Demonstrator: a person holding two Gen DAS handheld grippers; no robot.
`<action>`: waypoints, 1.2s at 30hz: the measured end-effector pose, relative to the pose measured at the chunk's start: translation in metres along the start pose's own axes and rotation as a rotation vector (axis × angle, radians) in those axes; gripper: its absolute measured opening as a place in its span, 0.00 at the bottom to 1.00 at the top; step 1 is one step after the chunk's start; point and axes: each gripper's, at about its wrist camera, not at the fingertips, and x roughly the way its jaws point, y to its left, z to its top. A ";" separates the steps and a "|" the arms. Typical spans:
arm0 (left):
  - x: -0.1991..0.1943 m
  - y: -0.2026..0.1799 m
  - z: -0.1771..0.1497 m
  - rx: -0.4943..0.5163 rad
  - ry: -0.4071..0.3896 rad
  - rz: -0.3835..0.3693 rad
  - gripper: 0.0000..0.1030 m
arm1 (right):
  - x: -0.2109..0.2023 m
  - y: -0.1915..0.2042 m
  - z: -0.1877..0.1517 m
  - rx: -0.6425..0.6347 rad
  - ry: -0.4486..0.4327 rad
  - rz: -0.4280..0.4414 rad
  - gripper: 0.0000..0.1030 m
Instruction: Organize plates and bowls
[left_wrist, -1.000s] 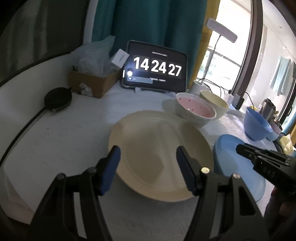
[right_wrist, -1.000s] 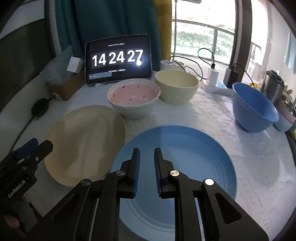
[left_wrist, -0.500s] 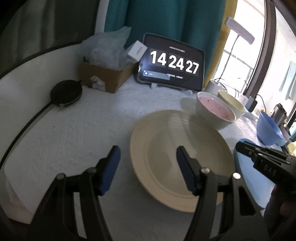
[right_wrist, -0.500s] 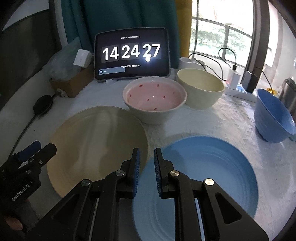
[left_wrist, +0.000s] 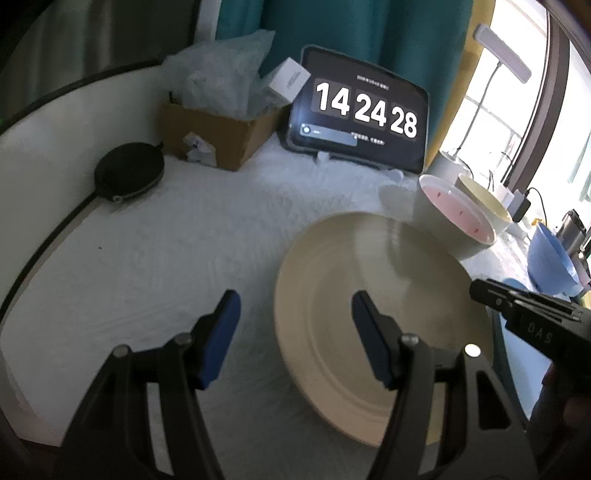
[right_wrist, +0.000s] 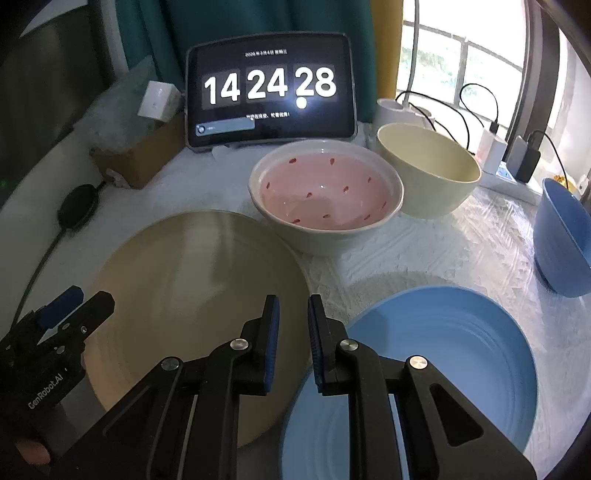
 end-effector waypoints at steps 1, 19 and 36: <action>0.002 0.000 0.000 -0.001 0.004 0.000 0.62 | 0.001 -0.001 0.001 0.007 0.006 -0.005 0.19; 0.019 -0.005 -0.001 0.028 0.068 -0.015 0.62 | 0.029 0.008 0.006 -0.008 0.109 -0.051 0.31; 0.003 -0.005 -0.007 0.054 0.027 -0.011 0.53 | 0.011 0.019 -0.005 -0.026 0.054 -0.027 0.26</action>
